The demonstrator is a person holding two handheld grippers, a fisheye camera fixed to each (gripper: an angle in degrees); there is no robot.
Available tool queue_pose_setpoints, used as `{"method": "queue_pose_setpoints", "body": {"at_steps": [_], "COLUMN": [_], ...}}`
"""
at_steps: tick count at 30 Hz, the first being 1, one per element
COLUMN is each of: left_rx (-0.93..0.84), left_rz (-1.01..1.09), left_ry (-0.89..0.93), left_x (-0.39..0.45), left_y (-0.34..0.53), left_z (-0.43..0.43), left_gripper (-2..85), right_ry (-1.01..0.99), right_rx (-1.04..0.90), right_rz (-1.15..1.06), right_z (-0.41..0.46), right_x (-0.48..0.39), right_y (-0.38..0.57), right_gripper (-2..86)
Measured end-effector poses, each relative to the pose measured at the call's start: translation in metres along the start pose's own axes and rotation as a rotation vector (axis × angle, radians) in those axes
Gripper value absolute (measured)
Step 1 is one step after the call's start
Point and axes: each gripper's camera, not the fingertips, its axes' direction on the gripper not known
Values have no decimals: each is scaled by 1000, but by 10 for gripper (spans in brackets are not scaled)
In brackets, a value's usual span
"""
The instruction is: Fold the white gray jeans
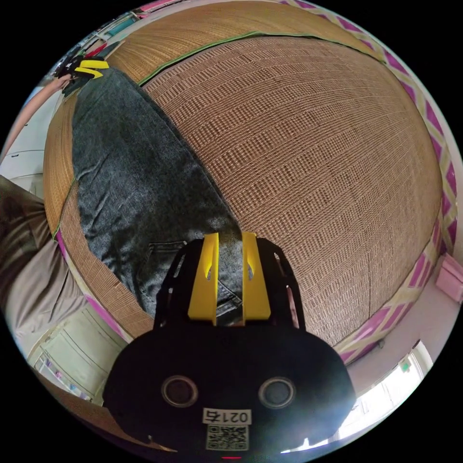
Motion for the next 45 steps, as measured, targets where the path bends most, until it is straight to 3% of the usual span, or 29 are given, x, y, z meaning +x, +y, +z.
{"method": "queue_pose_setpoints", "body": {"at_steps": [4, 19, 25, 30, 35, 40, 45], "left_rx": [-4, -62, -82, 50, 114, 105, 17], "left_rz": [12, 200, 267, 250, 205, -10, -248], "left_ry": [-11, 33, 11, -36, 24, 142, 348], "left_x": [-2, 11, 25, 87, 178, 243, 283], "left_y": [-19, -85, -81, -6, 97, 188, 262], "left_z": [2, 29, 11, -69, -113, -72, 38], "left_gripper": [77, 88, 7, -7, -9, -9, -3], "right_ry": [11, -48, -23, -34, -176, -320, -253], "right_rx": [54, 314, 339, 340, 370, 247, 126], "right_rz": [-60, -92, -74, -23, 49, 101, 298], "right_z": [-9, -27, 0, 35, 77, 183, 317], "right_x": [3, -43, -67, -91, -145, -244, -306], "right_y": [7, 106, 119, 142, 198, 230, 229], "right_gripper": [-5, -10, -10, -10, -10, -10, -6]}}
